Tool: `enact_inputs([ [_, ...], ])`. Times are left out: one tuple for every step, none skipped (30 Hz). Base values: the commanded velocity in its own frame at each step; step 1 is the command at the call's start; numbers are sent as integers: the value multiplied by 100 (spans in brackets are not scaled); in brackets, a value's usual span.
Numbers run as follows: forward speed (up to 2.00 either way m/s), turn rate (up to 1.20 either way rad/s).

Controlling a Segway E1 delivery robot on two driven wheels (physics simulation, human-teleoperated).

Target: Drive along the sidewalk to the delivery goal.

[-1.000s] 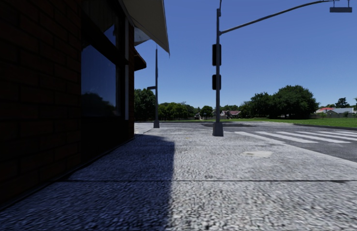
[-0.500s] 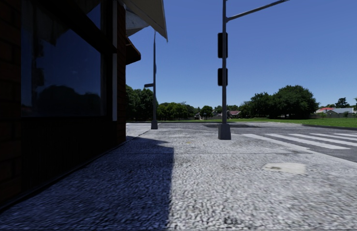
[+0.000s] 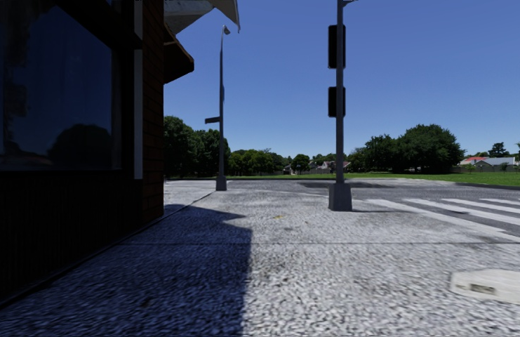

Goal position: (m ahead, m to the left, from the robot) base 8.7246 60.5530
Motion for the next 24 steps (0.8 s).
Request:
enact_inputs([
  [200, 0],
  [200, 0],
  [200, 0],
  [200, 0],
  [200, 0],
  [200, 0],
  [200, 0],
  [200, 0],
  [200, 0],
  [200, 0],
  [200, 0],
  [200, 0],
  [200, 0],
  [200, 0],
  [200, 0],
  [200, 0],
  [200, 0],
  [200, 0],
  [200, 3],
  [200, 16],
  [200, 20],
  [200, 20],
  [200, 21],
  [200, 23],
])
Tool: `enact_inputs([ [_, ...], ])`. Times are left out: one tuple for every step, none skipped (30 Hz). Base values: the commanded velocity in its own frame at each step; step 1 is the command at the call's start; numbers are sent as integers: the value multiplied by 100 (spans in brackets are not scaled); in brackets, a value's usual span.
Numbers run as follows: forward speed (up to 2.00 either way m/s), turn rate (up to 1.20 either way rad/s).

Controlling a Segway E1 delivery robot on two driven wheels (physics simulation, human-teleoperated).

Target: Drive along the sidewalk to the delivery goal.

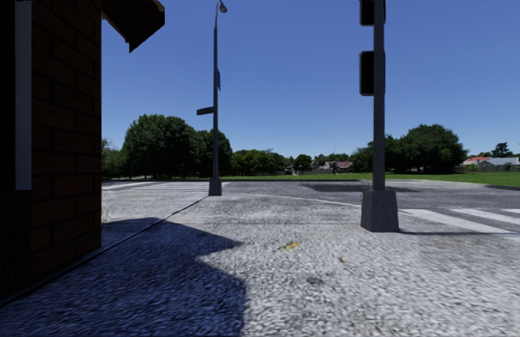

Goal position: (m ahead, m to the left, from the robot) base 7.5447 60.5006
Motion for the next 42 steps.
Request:
enact_inputs([
  [200, 26],
  [200, 26],
  [200, 27],
  [200, 30],
  [200, 31],
  [200, 34],
  [200, 36],
  [200, 36],
  [200, 37],
  [200, 38],
  [200, 38],
  [200, 38],
  [200, 38],
  [200, 38],
  [200, 38],
  [200, 38],
  [200, 38],
  [200, 38],
  [200, 39],
  [200, 40],
  [200, 40],
  [200, 41],
  [200, 43],
  [200, 43],
  [200, 43],
  [200, 44],
  [200, 44],
  [200, 44],
  [200, 44],
  [200, 45],
  [200, 46],
  [200, 47],
  [200, 47],
  [200, 48],
  [200, 48],
  [200, 49],
  [200, 49],
  [200, 49],
  [200, 49],
  [200, 51],
  [200, 51],
  [200, 55],
])
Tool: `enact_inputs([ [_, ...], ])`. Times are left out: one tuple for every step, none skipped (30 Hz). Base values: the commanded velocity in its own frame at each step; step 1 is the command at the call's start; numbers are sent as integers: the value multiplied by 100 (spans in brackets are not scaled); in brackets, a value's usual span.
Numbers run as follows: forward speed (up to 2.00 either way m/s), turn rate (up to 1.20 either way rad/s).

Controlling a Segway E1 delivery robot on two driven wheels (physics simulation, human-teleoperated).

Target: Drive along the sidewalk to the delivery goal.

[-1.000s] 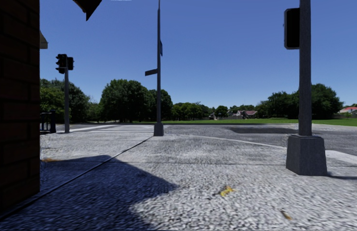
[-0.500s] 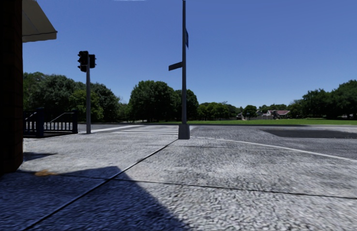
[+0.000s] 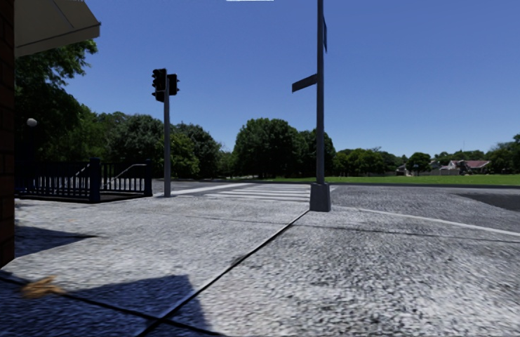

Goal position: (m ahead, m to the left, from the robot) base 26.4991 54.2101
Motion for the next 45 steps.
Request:
enact_inputs([
  [200, 59],
  [200, 60],
  [200, 60],
  [200, 60],
  [200, 61],
  [200, 61],
  [200, 61],
  [200, 61],
  [200, 61],
  [200, 61],
  [200, 61],
  [200, 61],
  [200, 61],
  [200, 61],
  [200, 61],
  [200, 61],
  [200, 61],
  [200, 61],
  [200, 61],
  [200, 61],
  [200, 61],
  [200, 61],
  [200, 61],
  [200, 61],
  [200, 61],
  [200, 61],
  [200, 61],
  [200, 61],
  [200, 61],
  [200, 61],
  [200, 61],
  [200, 61],
  [200, 61],
  [200, 60],
  [200, 60],
  [200, 59],
  [200, 59],
  [200, 58],
  [200, 57],
  [200, 55],
  [200, 53],
  [200, 53],
  [200, 51],
  [200, 51],
  [200, 51],
])
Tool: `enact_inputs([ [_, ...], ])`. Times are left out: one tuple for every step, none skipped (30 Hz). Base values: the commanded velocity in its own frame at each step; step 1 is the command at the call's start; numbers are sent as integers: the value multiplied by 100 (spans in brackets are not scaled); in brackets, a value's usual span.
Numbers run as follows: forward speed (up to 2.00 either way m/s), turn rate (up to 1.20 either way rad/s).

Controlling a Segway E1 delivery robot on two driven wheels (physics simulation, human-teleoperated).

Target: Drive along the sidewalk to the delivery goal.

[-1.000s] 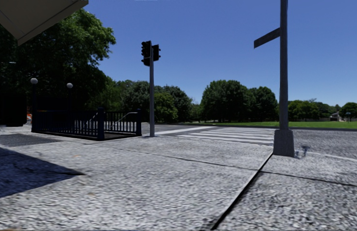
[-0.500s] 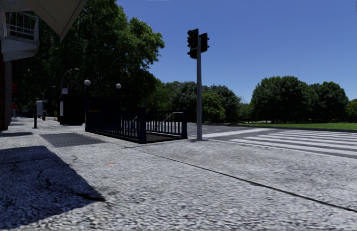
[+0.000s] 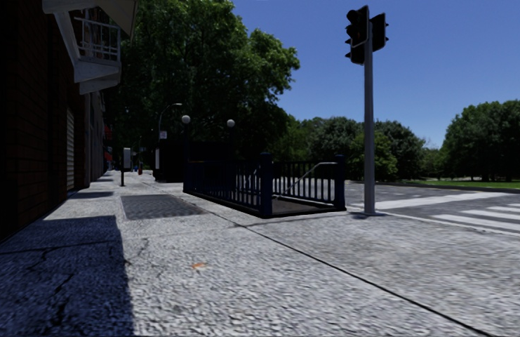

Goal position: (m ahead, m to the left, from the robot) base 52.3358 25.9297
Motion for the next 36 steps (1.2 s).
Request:
enact_inputs([
  [200, 51],
  [200, 51],
  [200, 51],
  [200, 51],
  [200, 51],
  [200, 51],
  [200, 51],
  [200, 51],
  [200, 51],
  [200, 51],
  [200, 51],
  [200, 51],
  [200, 51],
  [200, 51],
  [200, 51],
  [200, 51],
  [200, 51],
  [200, 51],
  [200, 51],
  [200, 51],
  [200, 51],
  [200, 50],
  [200, 49],
  [200, 49],
  [200, 49],
  [200, 49],
  [200, 49],
  [200, 49],
  [200, 49],
  [200, 48],
  [200, 47],
  [200, 46],
  [200, 46],
  [200, 41],
  [200, 40],
  [200, 40],
])
